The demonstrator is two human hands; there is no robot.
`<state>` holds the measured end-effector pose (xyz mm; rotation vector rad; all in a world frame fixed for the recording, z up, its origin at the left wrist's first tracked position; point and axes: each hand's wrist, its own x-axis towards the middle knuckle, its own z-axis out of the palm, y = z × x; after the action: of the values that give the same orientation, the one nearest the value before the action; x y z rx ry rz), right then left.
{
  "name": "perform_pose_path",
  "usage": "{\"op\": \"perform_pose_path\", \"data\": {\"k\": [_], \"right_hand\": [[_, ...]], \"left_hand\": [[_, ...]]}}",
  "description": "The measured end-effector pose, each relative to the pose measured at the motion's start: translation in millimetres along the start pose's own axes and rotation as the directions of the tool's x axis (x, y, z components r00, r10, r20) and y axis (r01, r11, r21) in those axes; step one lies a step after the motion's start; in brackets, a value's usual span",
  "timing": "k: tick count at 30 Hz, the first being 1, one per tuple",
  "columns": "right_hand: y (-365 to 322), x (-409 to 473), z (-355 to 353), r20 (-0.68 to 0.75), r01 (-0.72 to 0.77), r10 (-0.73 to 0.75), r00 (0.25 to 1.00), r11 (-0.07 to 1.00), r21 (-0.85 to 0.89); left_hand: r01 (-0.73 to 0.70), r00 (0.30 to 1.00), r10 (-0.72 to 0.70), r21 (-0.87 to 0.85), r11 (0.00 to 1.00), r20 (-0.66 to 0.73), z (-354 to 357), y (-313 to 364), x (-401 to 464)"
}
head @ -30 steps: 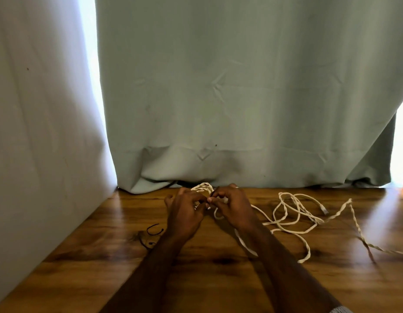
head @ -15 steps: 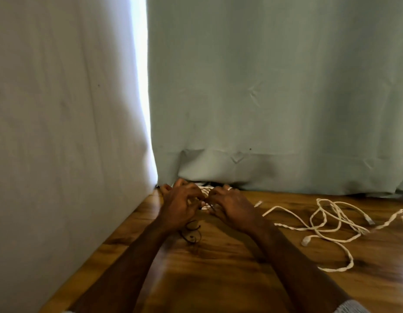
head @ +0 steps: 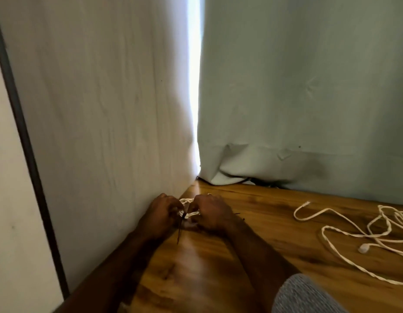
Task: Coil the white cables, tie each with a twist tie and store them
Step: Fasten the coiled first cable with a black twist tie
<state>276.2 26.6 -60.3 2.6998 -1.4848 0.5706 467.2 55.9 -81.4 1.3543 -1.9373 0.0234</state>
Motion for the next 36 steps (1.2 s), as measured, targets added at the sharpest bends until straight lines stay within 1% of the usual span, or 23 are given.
{"op": "perform_pose_path", "data": {"k": [2,5,9,13,17,20,22,24,26,30,36], "right_hand": [[-6,2,6,0.017,-0.016,0.016,1.000,1.000,0.002],[-12,5,10,0.028,-0.039,0.039,0.999,0.999,-0.015],[-15,7,9,0.026,-0.072,0.072,0.997,0.997,-0.024],[-13,-1,2,0.011,-0.055,0.054,0.998,0.998,0.043],[-5,-13,-12,-0.018,-0.063,0.064,0.998,0.994,0.087],[9,-22,-24,-0.053,-0.089,0.095,0.994,0.990,0.108],[23,-31,-34,-0.106,-0.096,0.108,0.988,0.988,0.120],[39,-45,-44,-0.139,-0.132,0.148,0.979,0.984,0.118],[58,-59,-53,-0.140,-0.180,0.194,0.971,0.978,0.110],[100,-96,-67,-0.152,-0.278,0.288,0.946,0.957,0.084],[158,-160,-86,-0.283,-0.368,0.377,0.882,0.926,0.086]], "left_hand": [[0.043,0.999,-0.043,-0.018,0.999,-0.008,-2,-6,0],[0.044,0.999,-0.045,-0.024,0.999,-0.022,-1,-16,0],[0.048,0.998,-0.049,-0.039,0.998,-0.029,-3,-5,3],[0.058,0.998,-0.058,-0.026,0.998,0.017,-3,3,11],[0.070,0.997,-0.070,0.000,0.998,0.028,4,8,21],[0.017,1.000,-0.017,0.002,1.000,0.020,11,24,33],[-0.017,1.000,0.017,-0.001,1.000,0.014,19,40,42],[-0.075,0.997,0.075,-0.030,0.997,0.002,31,60,51],[-0.123,0.992,0.124,-0.081,0.989,0.009,44,83,60],[-0.170,0.983,0.181,-0.180,0.969,0.043,84,133,74],[-0.221,0.958,0.269,-0.346,0.912,0.098,148,210,81]]}}
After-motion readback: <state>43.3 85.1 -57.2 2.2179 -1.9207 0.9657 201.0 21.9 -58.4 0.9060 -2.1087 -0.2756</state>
